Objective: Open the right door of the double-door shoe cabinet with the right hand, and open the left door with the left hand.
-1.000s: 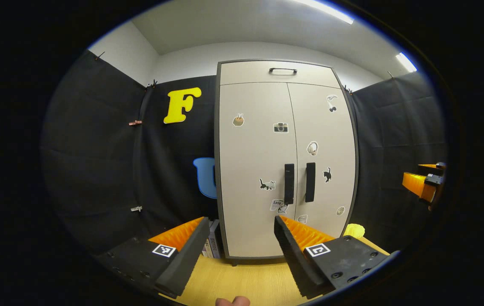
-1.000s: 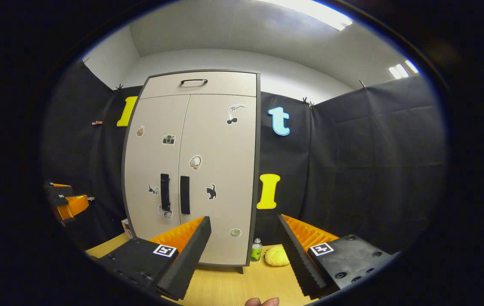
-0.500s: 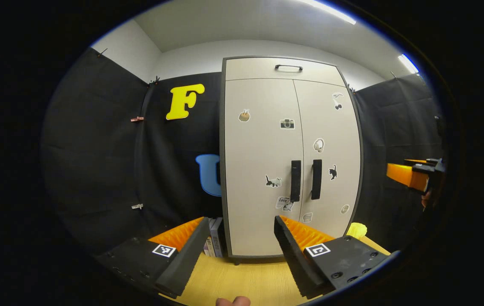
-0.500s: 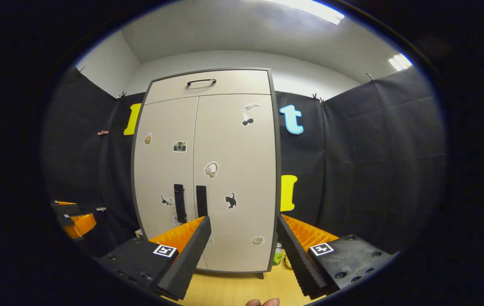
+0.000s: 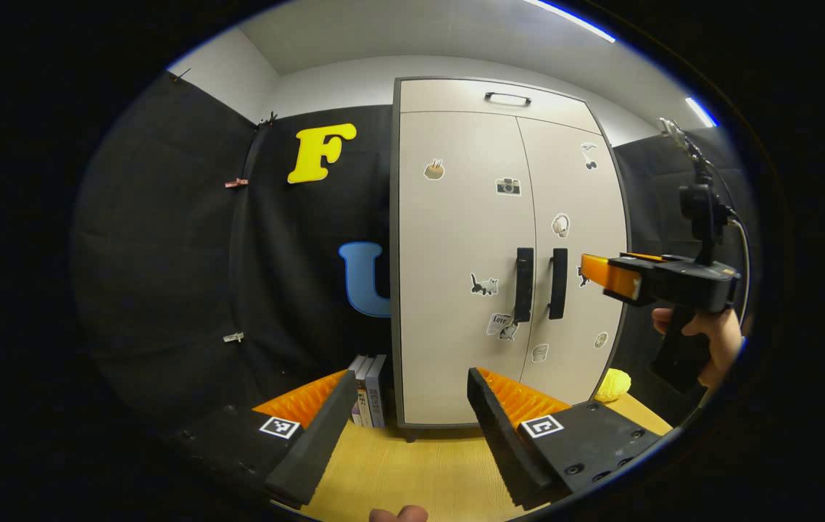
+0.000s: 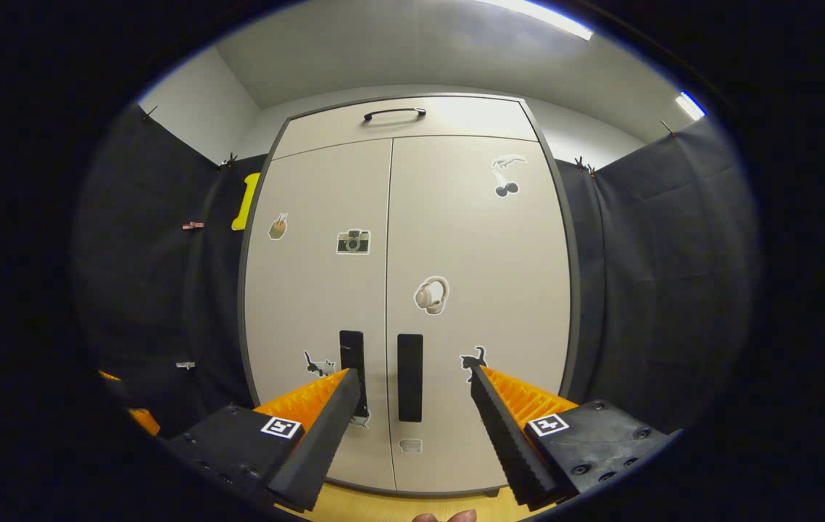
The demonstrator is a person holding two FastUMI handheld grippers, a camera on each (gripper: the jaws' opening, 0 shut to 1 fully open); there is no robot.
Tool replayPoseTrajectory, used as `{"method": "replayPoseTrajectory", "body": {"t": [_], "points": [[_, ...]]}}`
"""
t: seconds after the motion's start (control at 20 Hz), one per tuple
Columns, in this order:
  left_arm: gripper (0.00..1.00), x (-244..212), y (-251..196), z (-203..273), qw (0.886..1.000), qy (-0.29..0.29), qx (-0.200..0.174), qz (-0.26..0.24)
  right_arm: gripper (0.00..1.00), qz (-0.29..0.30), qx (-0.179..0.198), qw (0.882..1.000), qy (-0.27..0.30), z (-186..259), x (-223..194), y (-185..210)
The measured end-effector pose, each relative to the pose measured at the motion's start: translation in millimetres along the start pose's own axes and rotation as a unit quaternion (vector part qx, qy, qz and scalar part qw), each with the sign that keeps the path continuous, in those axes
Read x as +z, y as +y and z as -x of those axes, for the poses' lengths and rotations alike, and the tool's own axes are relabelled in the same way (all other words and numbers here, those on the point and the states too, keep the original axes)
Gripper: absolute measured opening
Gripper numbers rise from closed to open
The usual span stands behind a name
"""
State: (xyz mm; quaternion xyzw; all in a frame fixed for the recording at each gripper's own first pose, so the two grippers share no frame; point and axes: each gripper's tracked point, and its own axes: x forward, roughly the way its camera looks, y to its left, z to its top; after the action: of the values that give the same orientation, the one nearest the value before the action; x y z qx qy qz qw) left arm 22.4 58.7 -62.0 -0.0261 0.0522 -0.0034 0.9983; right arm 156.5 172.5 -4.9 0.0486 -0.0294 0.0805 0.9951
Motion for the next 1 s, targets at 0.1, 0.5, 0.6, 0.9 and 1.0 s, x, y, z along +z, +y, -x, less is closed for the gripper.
{"method": "replayPoseTrajectory", "body": {"t": [0.1, 0.5, 0.6, 0.9, 1.0], "points": [[0.95, -6, 7, 0, 1.000, 0.004, 0.000, 0.011, 0.98, 0.007, -0.011, 1.000, 0.001, -21, -11, 0], [0.95, -31, 37, -2, 0.999, 0.022, 0.020, 0.028, 0.98, -0.003, -0.017, 1.000, 0.025, -73, -45, 10], [0.95, -33, 42, -1, 0.999, 0.022, 0.025, 0.031, 0.92, -0.001, -0.027, 0.999, 0.029, -84, -51, 7], [0.95, -37, 50, 4, 0.999, 0.021, 0.036, 0.020, 0.40, -0.021, -0.056, 0.996, 0.069, -106, -74, 0], [0.95, -39, 52, 4, 0.999, 0.021, 0.041, 0.021, 0.33, -0.009, -0.062, 0.995, 0.073, -105, -71, -1]]}}
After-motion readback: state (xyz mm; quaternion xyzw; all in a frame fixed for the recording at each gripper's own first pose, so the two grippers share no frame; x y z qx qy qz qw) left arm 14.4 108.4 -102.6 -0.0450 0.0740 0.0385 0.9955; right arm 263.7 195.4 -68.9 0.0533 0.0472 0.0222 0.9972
